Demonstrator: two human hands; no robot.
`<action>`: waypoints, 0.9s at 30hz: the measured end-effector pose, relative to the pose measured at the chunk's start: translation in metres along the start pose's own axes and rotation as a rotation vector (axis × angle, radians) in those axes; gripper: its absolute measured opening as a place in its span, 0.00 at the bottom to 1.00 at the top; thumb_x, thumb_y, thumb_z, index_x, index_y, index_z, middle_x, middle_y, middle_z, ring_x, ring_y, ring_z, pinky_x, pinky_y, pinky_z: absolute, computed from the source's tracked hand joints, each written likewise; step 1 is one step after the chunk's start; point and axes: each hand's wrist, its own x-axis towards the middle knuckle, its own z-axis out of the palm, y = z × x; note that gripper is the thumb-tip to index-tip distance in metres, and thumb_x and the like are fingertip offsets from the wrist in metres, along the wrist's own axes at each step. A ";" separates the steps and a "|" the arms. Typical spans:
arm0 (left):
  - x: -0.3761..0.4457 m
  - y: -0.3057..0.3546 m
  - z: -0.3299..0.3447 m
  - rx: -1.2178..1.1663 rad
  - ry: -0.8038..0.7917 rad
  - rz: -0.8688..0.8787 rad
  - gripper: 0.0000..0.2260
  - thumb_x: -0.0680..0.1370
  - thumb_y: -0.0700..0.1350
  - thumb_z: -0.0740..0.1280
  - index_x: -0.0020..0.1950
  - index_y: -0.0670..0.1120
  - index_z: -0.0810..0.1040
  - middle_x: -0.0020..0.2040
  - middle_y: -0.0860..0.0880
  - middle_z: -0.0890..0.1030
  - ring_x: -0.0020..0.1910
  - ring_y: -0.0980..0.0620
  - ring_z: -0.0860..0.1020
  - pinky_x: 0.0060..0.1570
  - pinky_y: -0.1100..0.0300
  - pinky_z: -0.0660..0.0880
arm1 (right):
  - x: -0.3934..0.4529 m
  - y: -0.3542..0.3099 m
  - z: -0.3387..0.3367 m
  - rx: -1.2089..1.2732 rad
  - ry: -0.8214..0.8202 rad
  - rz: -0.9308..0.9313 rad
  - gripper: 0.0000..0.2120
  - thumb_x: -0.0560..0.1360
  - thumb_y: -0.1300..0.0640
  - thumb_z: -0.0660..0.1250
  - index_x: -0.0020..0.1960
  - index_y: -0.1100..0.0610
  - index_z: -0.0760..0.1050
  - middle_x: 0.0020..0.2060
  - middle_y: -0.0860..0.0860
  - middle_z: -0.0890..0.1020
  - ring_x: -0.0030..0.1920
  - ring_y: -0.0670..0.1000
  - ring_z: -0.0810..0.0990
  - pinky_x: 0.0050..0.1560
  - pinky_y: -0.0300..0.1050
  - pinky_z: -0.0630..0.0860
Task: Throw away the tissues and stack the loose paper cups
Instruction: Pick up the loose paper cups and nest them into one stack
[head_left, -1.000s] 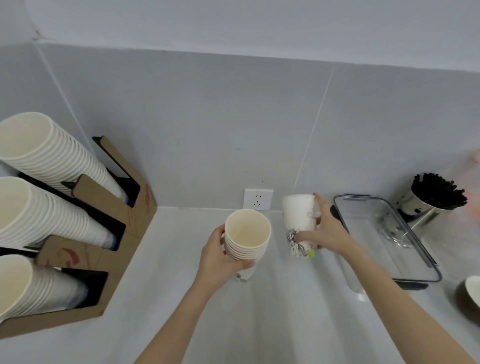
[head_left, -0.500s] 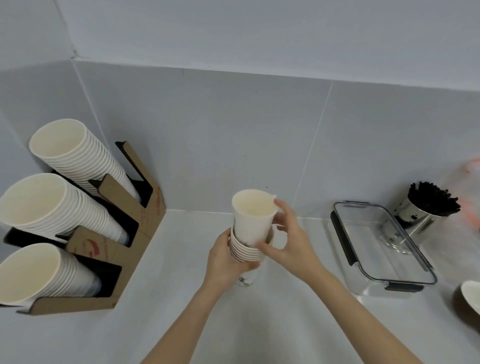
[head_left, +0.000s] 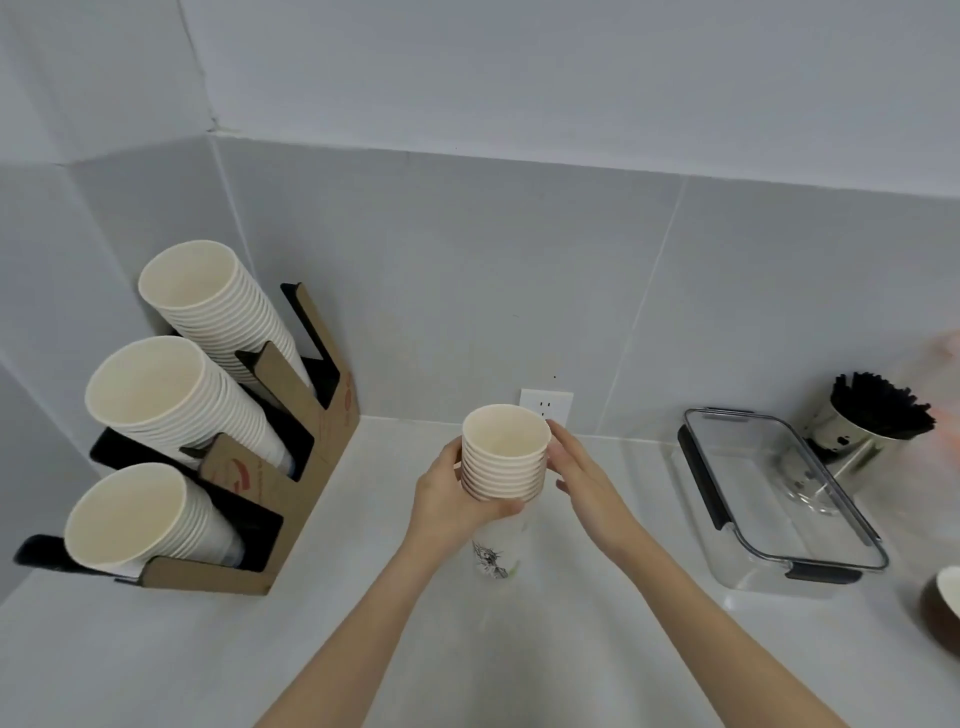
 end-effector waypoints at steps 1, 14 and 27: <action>-0.003 0.006 -0.008 -0.001 0.005 0.018 0.40 0.56 0.43 0.80 0.64 0.49 0.67 0.52 0.55 0.76 0.48 0.61 0.76 0.49 0.65 0.75 | 0.000 -0.007 0.004 0.031 -0.015 0.001 0.19 0.77 0.42 0.54 0.68 0.41 0.64 0.68 0.41 0.71 0.67 0.43 0.69 0.68 0.46 0.65; -0.085 0.090 -0.169 0.220 0.371 0.343 0.48 0.60 0.51 0.77 0.69 0.67 0.49 0.57 0.69 0.70 0.57 0.63 0.73 0.58 0.59 0.71 | -0.008 -0.162 0.115 0.253 -0.314 -0.241 0.13 0.77 0.43 0.54 0.49 0.43 0.76 0.48 0.44 0.82 0.47 0.40 0.81 0.49 0.42 0.78; -0.125 0.046 -0.258 0.299 0.569 0.265 0.41 0.61 0.44 0.78 0.60 0.68 0.55 0.59 0.58 0.72 0.60 0.56 0.72 0.53 0.77 0.68 | -0.010 -0.176 0.228 0.259 -0.593 -0.331 0.09 0.78 0.52 0.59 0.56 0.47 0.73 0.54 0.45 0.80 0.57 0.43 0.77 0.58 0.40 0.75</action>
